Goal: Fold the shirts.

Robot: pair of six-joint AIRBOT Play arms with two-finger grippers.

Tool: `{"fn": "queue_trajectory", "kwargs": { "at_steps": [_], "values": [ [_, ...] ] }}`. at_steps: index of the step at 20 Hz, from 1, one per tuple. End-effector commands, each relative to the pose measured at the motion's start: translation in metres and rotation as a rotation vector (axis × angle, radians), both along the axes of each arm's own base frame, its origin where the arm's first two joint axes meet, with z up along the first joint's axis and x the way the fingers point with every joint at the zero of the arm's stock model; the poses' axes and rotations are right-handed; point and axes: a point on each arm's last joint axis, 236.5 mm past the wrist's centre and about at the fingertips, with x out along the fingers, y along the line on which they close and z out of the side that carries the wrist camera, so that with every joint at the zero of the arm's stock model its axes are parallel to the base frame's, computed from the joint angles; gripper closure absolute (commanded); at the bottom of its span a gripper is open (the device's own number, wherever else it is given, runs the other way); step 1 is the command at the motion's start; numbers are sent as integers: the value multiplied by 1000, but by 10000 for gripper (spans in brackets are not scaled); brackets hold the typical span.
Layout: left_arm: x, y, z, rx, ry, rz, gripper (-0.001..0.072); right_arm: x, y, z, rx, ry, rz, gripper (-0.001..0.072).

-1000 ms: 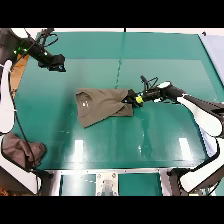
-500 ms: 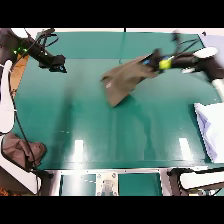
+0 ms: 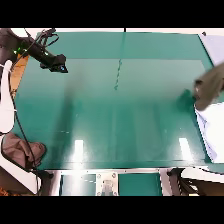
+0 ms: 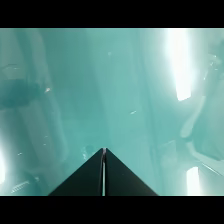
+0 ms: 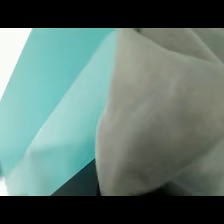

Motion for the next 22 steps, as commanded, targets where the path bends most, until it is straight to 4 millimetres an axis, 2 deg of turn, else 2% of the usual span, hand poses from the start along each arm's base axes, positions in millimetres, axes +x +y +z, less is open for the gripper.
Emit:
{"fn": "queue_trajectory", "kwargs": {
  "at_steps": [1,3,6,7,8,12,13,16,18,20,22],
  "values": [
    [-1,-6,3,-31,0,-6,686,-47,-65,-13,-29,79,-195,693],
    [-1,-6,3,-31,2,-6,686,-52,-79,-11,-37,72,-243,693],
    [-1,-8,3,-32,2,-8,686,-58,-89,-9,8,68,-318,693],
    [-1,-8,3,-32,2,-8,686,-54,-91,-4,25,41,-341,693],
    [-1,-8,3,-32,3,-7,686,-46,-93,6,38,-13,-352,693],
    [-1,-8,3,-33,4,-6,686,1,-88,66,120,-305,-373,693],
    [-1,-8,3,-34,4,-6,686,5,-87,70,125,-322,-375,693],
    [-2,-8,3,-35,8,-1,686,3,-89,62,159,-288,-411,693],
    [-2,-8,3,-36,8,-1,686,-2,-88,50,201,-249,-437,693],
    [-2,-8,3,-36,10,-2,686,-15,-80,23,252,-153,-474,694],
    [-2,-9,4,-38,10,-3,686,-42,-67,-13,308,-33,-537,694]
  ]
}}
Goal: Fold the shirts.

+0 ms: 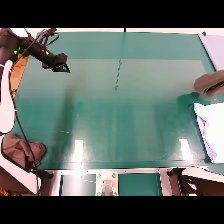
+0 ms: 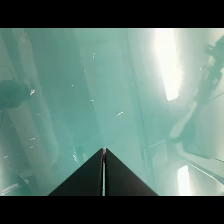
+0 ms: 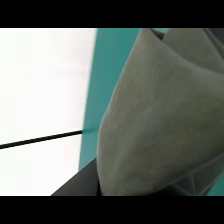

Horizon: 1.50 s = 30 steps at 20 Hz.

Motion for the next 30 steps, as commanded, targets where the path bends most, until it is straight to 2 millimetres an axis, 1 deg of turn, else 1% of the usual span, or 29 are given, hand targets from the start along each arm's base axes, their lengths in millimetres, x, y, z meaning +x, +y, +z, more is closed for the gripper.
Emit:
{"fn": "queue_trajectory", "kwargs": {
  "at_steps": [1,2,4,6,8,9,12,14,17,19,20,21,22,23,24,25,26,27,28,29,30],
  "values": [
    [-1,-1,0,-2,3,-1,686,-41,17,-49,150,142,-89,695],
    [-2,-1,0,-2,7,-3,686,-56,18,-58,181,149,-126,694],
    [-5,-1,-1,0,18,-11,686,-90,13,-68,204,154,-210,694],
    [-7,-1,-1,1,24,-23,686,-120,4,-69,180,157,-260,693],
    [-8,-1,-1,1,25,-25,686,-143,2,-73,172,190,-260,692],
    [-8,-1,-1,0,25,-26,686,-155,4,-81,173,235,-253,692],
    [-8,-3,0,-8,23,-28,686,-204,1,-119,126,488,-274,692],
    [-8,-3,0,-10,23,-29,686,-232,0,-142,113,621,-293,692],
    [-8,-3,0,-11,23,-28,686,-268,5,-176,119,785,-302,692],
    [-7,-3,0,-11,22,-27,686,-278,9,-199,128,828,-307,692],
    [-8,-4,0,-12,22,-28,686,-280,11,-212,136,838,-309,676],
    [-8,-3,0,-11,22,-28,686,-283,16,-225,146,850,-309,520],
    [-8,-3,0,-11,22,-28,686,-286,20,-239,154,863,-307,245],
    [-7,-3,0,-11,22,-28,686,-290,26,-249,149,882,-271,120],
    [-7,-3,0,-11,22,-28,686,-295,31,-255,139,909,-237,120],
    [-7,-3,0,-12,18,-26,686,-300,32,-255,132,934,-223,120],
    [-5,-3,1,-12,11,-22,686,-301,31,-250,128,937,-221,120],
    [-3,-4,1,-14,4,-19,686,-295,26,-240,121,917,-223,121],
    [-1,-4,2,-17,-3,-15,686,-283,21,-225,100,875,-209,134],
    [1,-5,3,-22,-11,-12,686,-268,16,-207,60,833,-176,204],
    [3,-7,5,-34,-22,-7,687,-249,11,-186,13,785,-147,352]
  ]
}}
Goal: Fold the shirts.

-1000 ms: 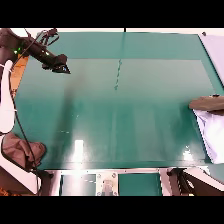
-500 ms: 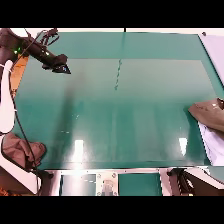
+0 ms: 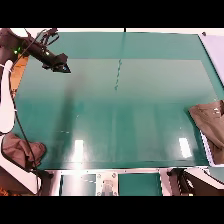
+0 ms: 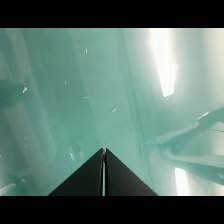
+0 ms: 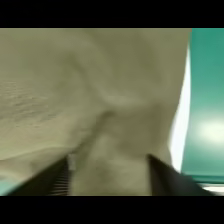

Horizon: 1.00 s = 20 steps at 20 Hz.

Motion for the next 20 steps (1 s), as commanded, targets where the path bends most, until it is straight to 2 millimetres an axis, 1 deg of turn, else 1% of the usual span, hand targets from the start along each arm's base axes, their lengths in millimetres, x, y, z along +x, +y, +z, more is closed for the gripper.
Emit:
{"fn": "queue_trajectory", "kwargs": {
  "at_steps": [1,2,3,4,5,6,7,8,9,10,11,12,14,16,17,18,19,20],
  "values": [
    [8,-6,8,-36,-36,12,687,47,-9,53,-82,-107,133,434],
    [7,-11,15,-61,-46,9,687,71,-10,76,-134,-149,203,517],
    [6,-13,23,-71,-62,7,687,95,-7,96,-173,-187,265,693],
    [5,-13,34,-73,-87,10,688,120,1,113,-213,-217,336,692],
    [3,-13,46,-73,-113,12,687,142,13,124,-235,-236,408,692],
    [-1,-13,57,-71,-133,9,687,164,30,130,-249,-253,493,692],
    [-7,-13,67,-71,-142,8,688,183,50,130,-250,-264,582,693],
    [-14,-16,74,-69,-147,1,688,198,71,128,-245,-269,672,693],
    [-22,-21,77,-61,-139,-19,688,210,95,122,-234,-268,770,693],
    [-34,-27,74,-43,-117,-41,688,220,122,112,-211,-263,872,693],
    [-47,-35,67,-15,-92,-68,688,226,148,100,-186,-253,963,693],
    [-61,-43,55,18,-62,-93,688,229,175,84,-159,-235,1060,693],
    [-99,-60,26,77,11,-151,688,223,228,48,-83,-194,1231,693],
    [-144,-76,-6,103,79,-202,688,212,272,19,-29,-161,1367,693],
    [-167,-80,-22,108,110,-211,688,208,289,10,-13,-153,1416,693],
    [-188,-81,-36,111,137,-205,688,207,302,5,-12,-154,1453,693],
    [-208,-80,-49,114,157,-191,688,208,313,4,-20,-163,1489,693],
    [-222,-76,-58,114,169,-168,687,212,323,6,-36,-180,1515,693]
  ]
}}
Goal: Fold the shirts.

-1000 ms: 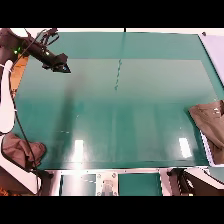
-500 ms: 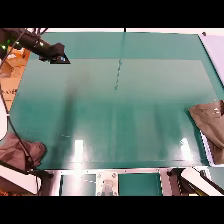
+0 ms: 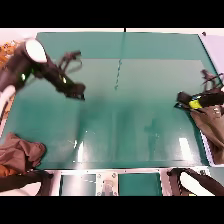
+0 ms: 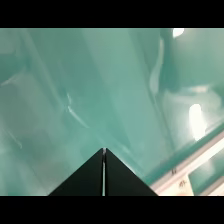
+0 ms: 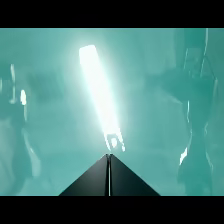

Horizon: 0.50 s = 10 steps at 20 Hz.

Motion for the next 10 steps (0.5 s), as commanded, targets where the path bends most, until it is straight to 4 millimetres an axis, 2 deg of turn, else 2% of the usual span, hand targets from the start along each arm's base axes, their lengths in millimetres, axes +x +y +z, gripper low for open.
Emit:
{"fn": "queue_trajectory", "kwargs": {
  "at_steps": [1,5,10],
  "values": [
    [-58,7,-42,31,46,46,687,1,46,-11,-10,-34,147,693],
    [-69,12,-47,36,40,62,686,-3,66,-11,-6,-37,205,692],
    [-59,10,-46,23,2,81,686,-3,66,-11,-6,-37,208,693]
  ]
}}
